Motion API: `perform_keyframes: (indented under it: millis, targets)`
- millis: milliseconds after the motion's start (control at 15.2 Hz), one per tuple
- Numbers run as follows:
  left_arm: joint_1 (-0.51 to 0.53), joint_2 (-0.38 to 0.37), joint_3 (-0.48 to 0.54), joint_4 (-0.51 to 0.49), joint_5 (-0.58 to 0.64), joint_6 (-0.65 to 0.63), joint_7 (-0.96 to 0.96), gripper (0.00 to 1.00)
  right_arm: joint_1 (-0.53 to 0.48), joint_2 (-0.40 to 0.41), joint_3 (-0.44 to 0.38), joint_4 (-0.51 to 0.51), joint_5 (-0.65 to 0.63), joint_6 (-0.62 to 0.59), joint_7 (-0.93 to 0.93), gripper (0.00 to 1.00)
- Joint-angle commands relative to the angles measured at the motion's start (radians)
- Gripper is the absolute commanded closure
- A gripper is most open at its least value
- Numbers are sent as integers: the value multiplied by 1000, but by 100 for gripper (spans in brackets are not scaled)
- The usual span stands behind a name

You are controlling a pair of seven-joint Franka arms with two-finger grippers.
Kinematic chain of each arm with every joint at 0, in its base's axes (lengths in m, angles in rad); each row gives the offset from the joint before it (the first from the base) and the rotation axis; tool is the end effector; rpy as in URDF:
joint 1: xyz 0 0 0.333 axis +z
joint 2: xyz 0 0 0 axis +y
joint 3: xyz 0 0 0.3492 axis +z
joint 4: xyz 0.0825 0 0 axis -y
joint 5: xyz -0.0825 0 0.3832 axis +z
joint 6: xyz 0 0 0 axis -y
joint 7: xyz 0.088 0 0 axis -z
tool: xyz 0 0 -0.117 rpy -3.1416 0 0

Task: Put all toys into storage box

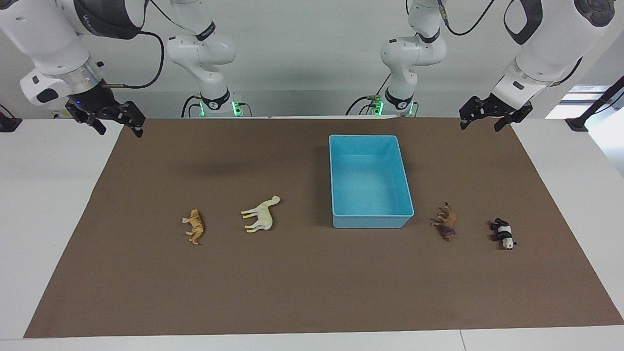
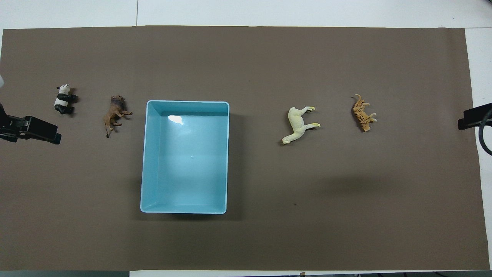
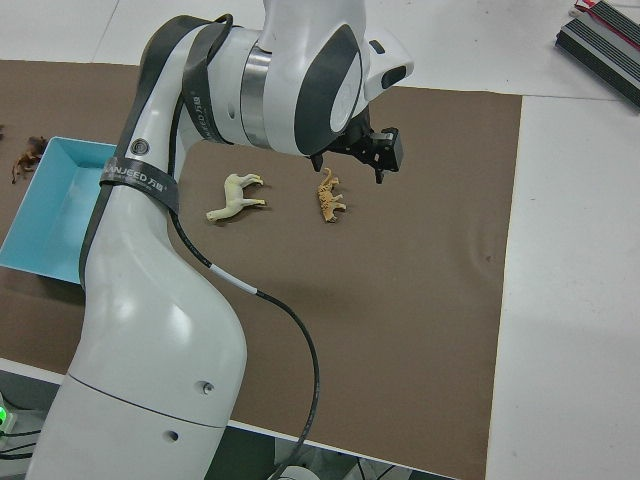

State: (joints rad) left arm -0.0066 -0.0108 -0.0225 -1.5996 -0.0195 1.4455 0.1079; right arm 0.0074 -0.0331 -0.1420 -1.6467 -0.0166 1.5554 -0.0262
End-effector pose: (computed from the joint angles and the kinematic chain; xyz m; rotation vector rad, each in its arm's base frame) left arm 0.5334 -0.0181 0.6303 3.1014 -0.2144 -0.2218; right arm 0.5331 -0.0755 0.6287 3.1285 -0.1690 -0.0929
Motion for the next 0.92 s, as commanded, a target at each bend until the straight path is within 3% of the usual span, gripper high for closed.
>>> perform_keyframes:
  millis: [0, 591, 854]
  targets:
    - [5, -12, -2, -2, 15, -7, 7, 0, -6, -19, 10, -10, -2, -17, 11, 0]
    - [-6, -12, -2, 0, 15, -1, 9, 0, -3, -25, 15, -16, -3, -17, 11, 0]
    - [-4, -37, -4, -58, 15, 27, -95, 0, 5, -25, 16, -109, -3, 110, 8, 0]
